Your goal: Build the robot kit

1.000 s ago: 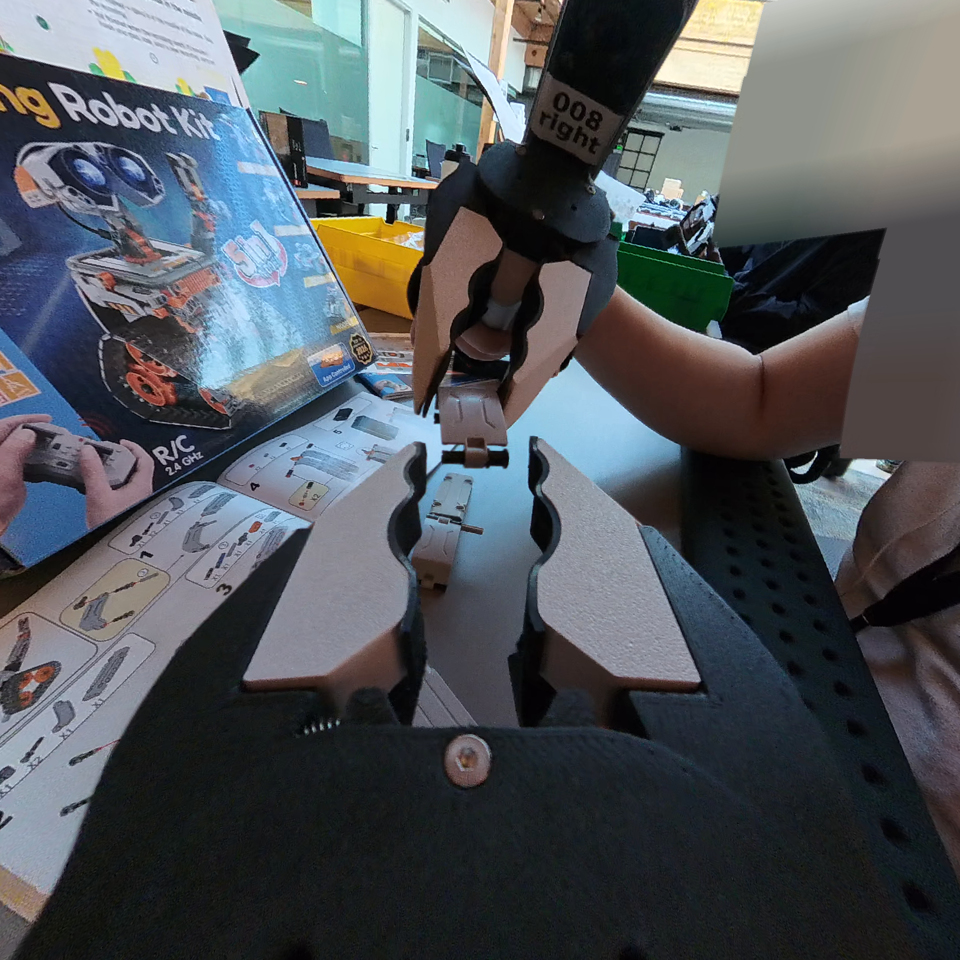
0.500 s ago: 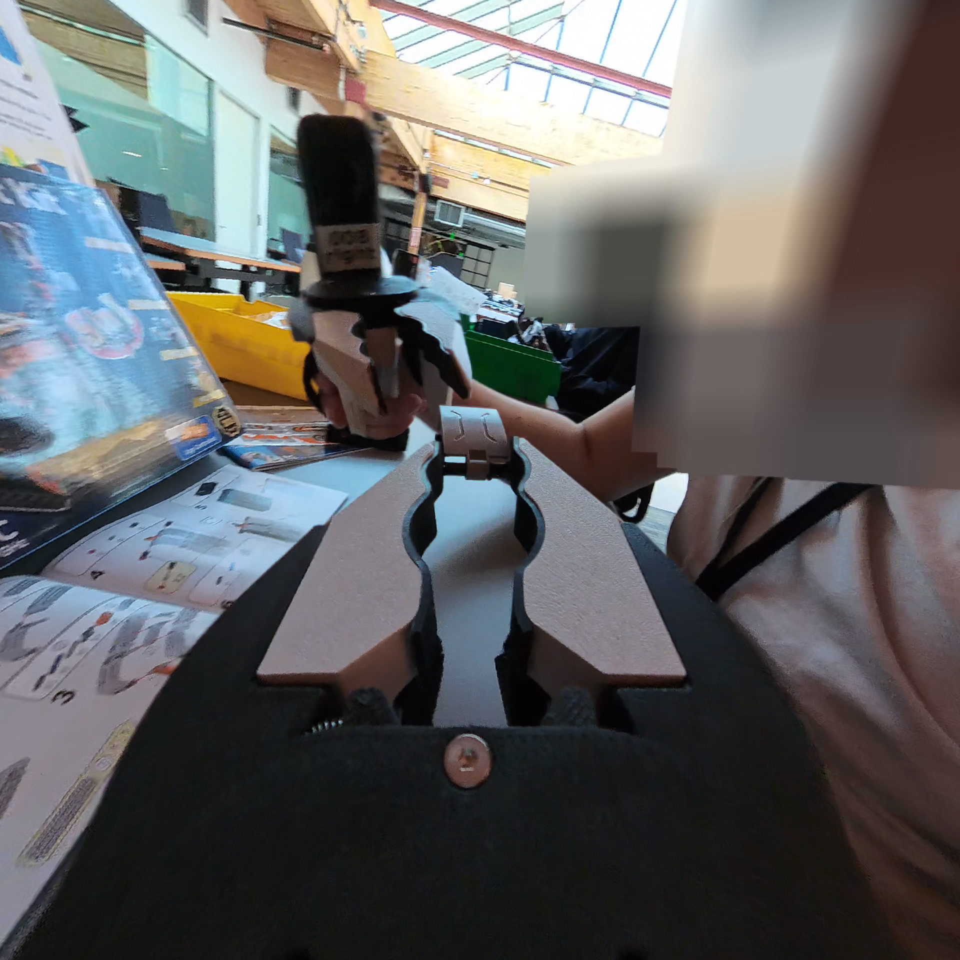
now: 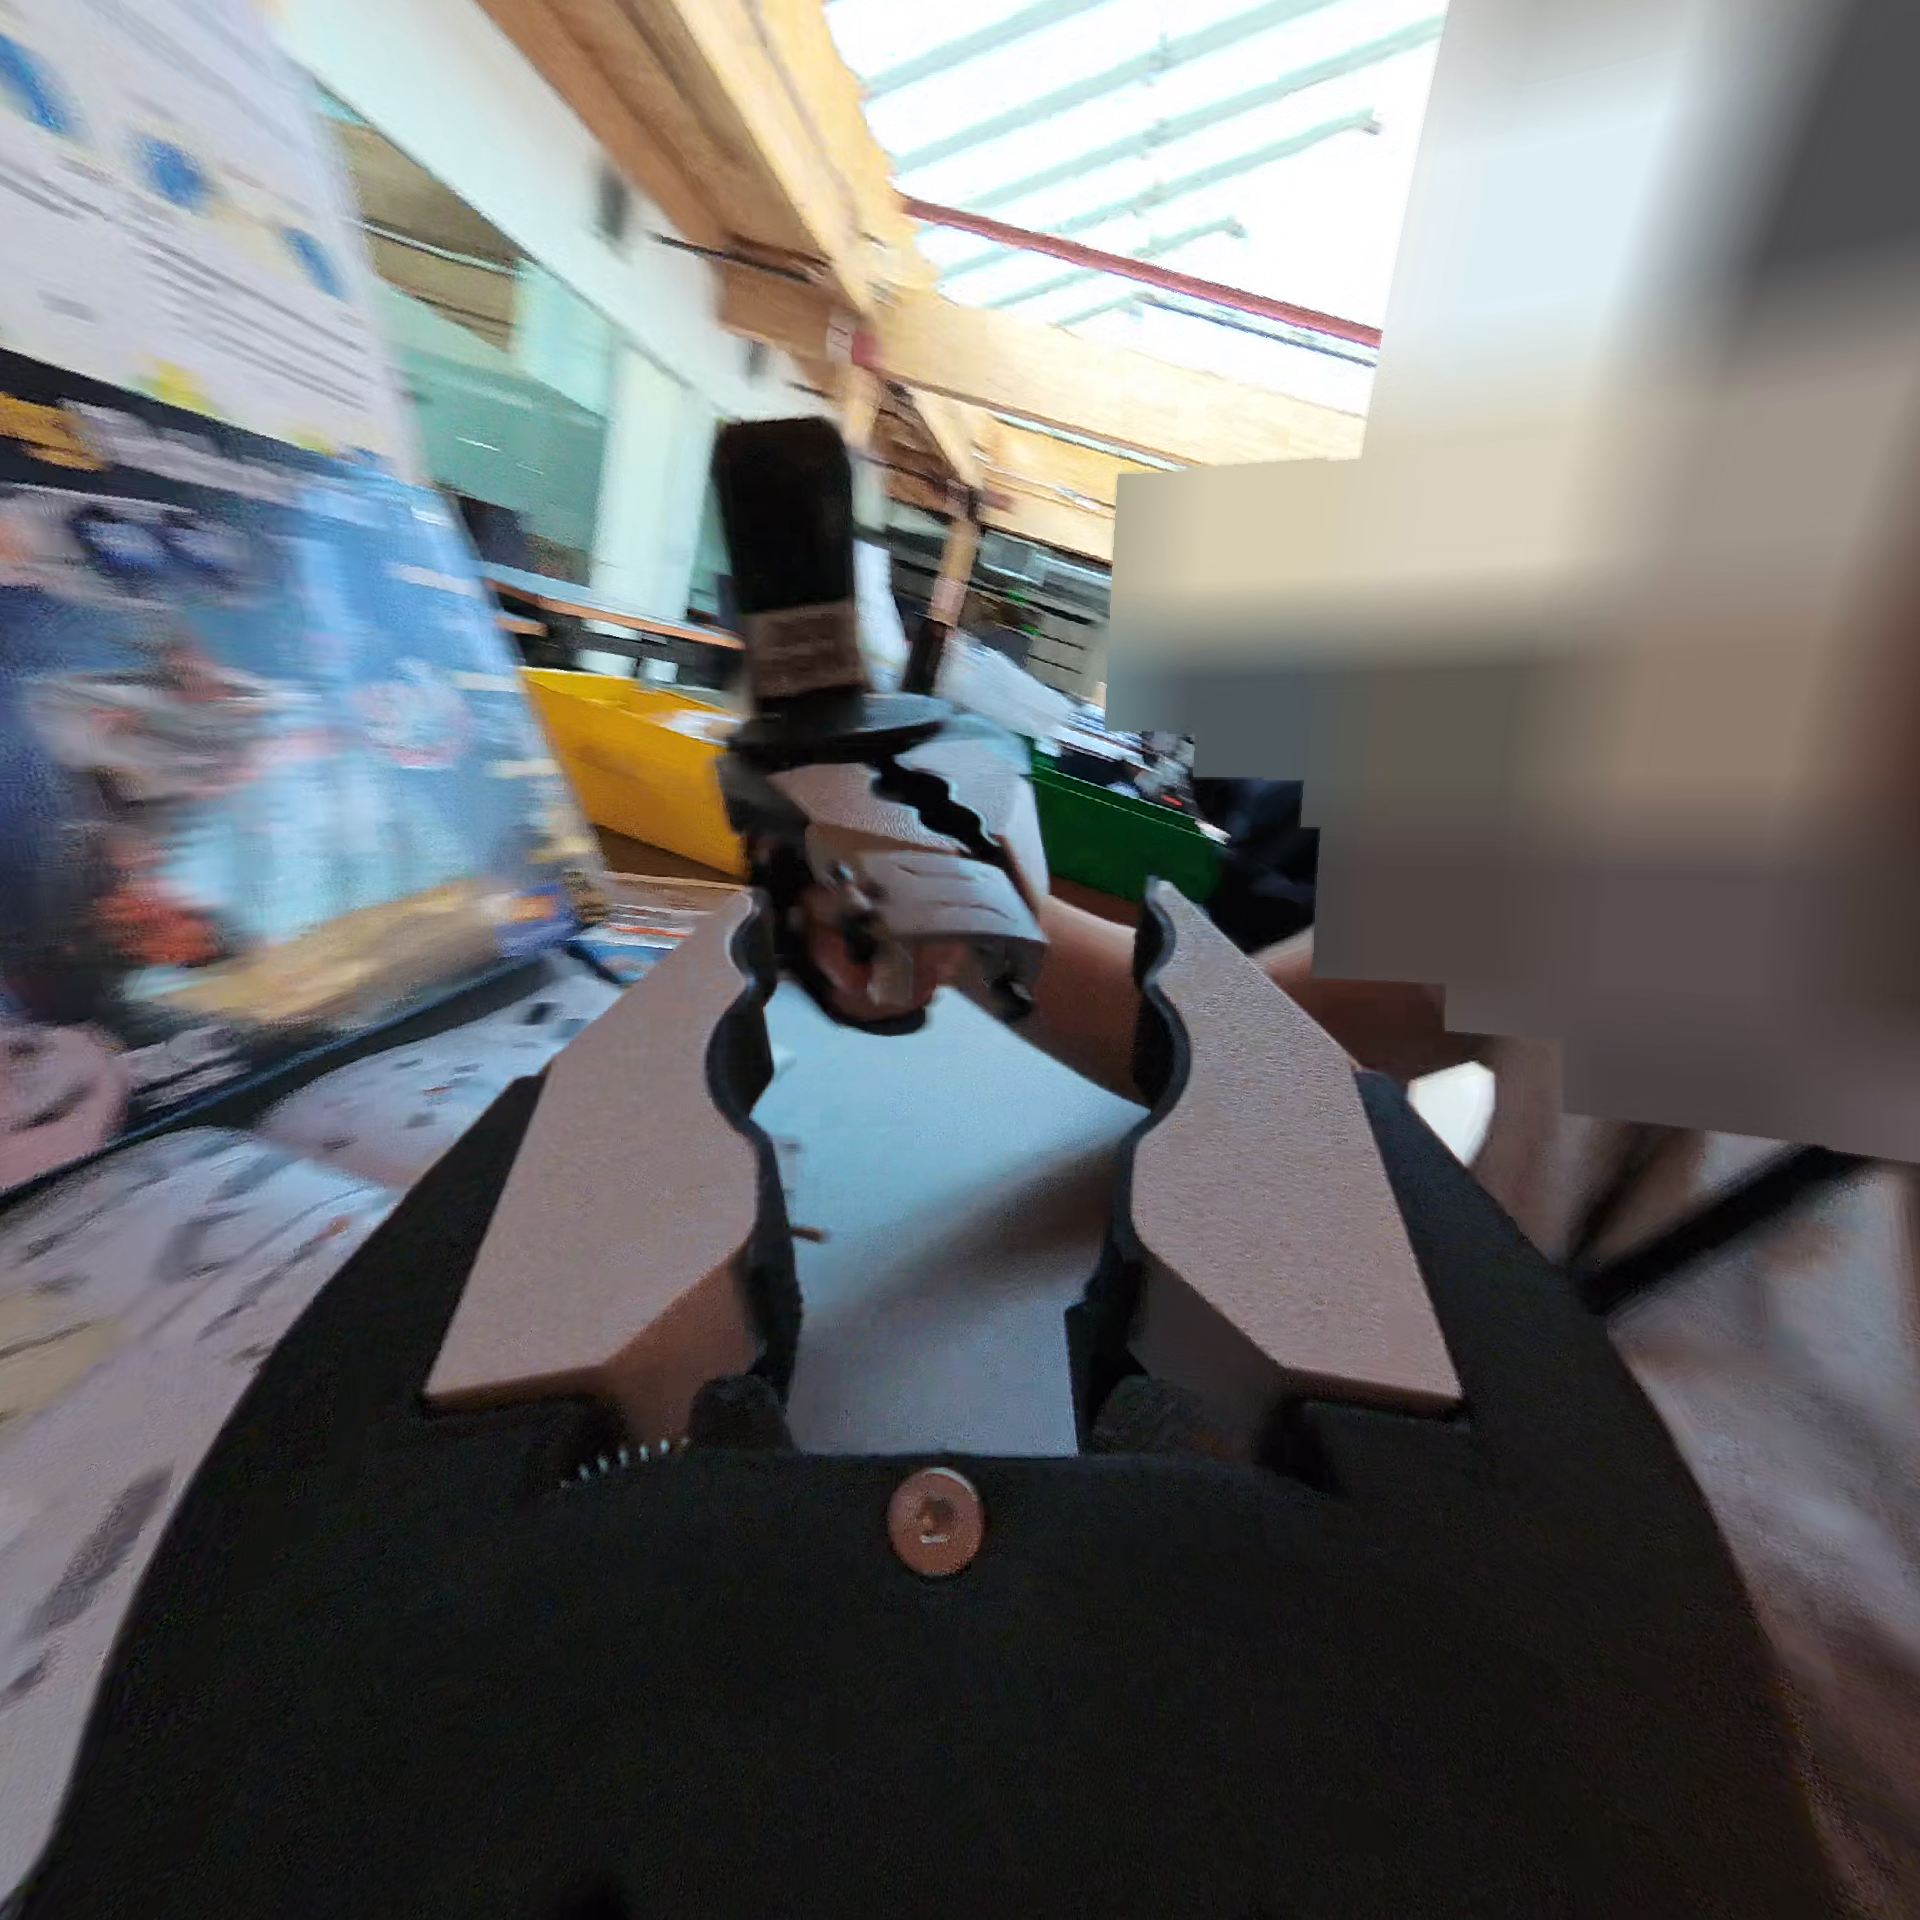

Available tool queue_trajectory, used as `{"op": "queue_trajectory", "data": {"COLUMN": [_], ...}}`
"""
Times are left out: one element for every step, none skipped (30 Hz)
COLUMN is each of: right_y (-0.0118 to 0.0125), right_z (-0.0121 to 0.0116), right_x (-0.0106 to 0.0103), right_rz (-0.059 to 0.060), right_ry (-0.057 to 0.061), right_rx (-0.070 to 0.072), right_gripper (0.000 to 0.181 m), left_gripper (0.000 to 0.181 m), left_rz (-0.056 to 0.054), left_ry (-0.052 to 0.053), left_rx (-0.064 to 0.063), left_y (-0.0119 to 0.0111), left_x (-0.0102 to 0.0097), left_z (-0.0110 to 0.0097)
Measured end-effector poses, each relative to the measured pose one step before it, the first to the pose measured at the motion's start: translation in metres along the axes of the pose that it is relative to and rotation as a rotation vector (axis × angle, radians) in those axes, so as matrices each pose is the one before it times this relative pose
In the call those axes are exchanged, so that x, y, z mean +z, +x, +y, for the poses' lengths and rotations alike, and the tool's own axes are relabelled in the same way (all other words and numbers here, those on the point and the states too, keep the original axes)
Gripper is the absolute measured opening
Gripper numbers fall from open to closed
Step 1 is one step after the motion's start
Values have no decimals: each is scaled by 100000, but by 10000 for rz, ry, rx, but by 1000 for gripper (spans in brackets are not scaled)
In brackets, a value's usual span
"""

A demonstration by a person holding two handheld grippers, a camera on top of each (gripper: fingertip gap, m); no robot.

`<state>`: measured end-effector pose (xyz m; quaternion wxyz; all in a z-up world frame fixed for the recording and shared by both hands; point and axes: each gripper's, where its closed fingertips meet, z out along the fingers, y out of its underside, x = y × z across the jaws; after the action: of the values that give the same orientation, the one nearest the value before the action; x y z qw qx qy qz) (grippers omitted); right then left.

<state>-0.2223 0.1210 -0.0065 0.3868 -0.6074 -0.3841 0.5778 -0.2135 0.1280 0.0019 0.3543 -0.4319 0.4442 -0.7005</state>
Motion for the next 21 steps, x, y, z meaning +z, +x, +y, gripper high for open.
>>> {"op": "queue_trajectory", "data": {"right_y": [3180,2352,2046,1958,687,-304,-438,-656,-772,-579,-559,-569,-438,-195,-65,-107,-76,-72,-144,-109,-64], "right_z": [-1313,-1317,-1143,-565,-249,-32,291,412,523,615,519,352,309,301,317,339,384,316,-8,115,104], "right_x": [-1031,-847,-710,-508,-154,115,277,331,343,283,233,190,151,112,110,132,153,155,79,70,33], "right_rz": [2293,1882,1705,1606,772,142,74,-47,-133,-56,-110,-199,-190,-85,-41,-78,-55,-45,-93,-124,-140], "right_ry": [628,761,763,463,360,246,38,-7,-62,-121,-80,-13,-39,-75,-99,-136,-167,-128,52,-81,-118], "right_rx": [-430,-577,-441,-166,-96,-8,99,106,119,204,234,251,268,213,71,-76,-134,-127,-35,16,51], "right_gripper": [1,0,0,0,0,0,0,0,0,0,0,0,0,0,0,0,0,1,1,0,0], "left_gripper": [71,73,71,69,68,67,67,68,68,68,67,63,58,52,46,42,42,42,44,45,46], "left_rz": [-1111,-931,-533,-340,-293,-367,-479,-474,-357,-372,-398,-360,-276,-166,2,85,7,-9,77,105,105], "left_ry": [352,333,309,228,90,-126,-305,-444,-547,-527,-383,-232,-66,65,129,122,91,89,-7,-5,-27], "left_rx": [-6,-49,-75,-28,133,346,543,670,732,722,685,586,458,300,153,10,-88,-101,-71,-93,-95], "left_y": [-1971,-1742,-1068,-643,-409,-353,-375,-243,17,60,39,57,66,80,167,160,-62,-150,-38,24,46], "left_x": [-837,-681,-462,-257,-36,136,276,375,462,445,380,258,105,-16,-78,-99,-130,-140,-115,-96,-36], "left_z": [-624,-534,-462,-324,-93,272,570,771,880,803,537,288,32,-159,-229,-198,-156,-149,40,45,71]}}
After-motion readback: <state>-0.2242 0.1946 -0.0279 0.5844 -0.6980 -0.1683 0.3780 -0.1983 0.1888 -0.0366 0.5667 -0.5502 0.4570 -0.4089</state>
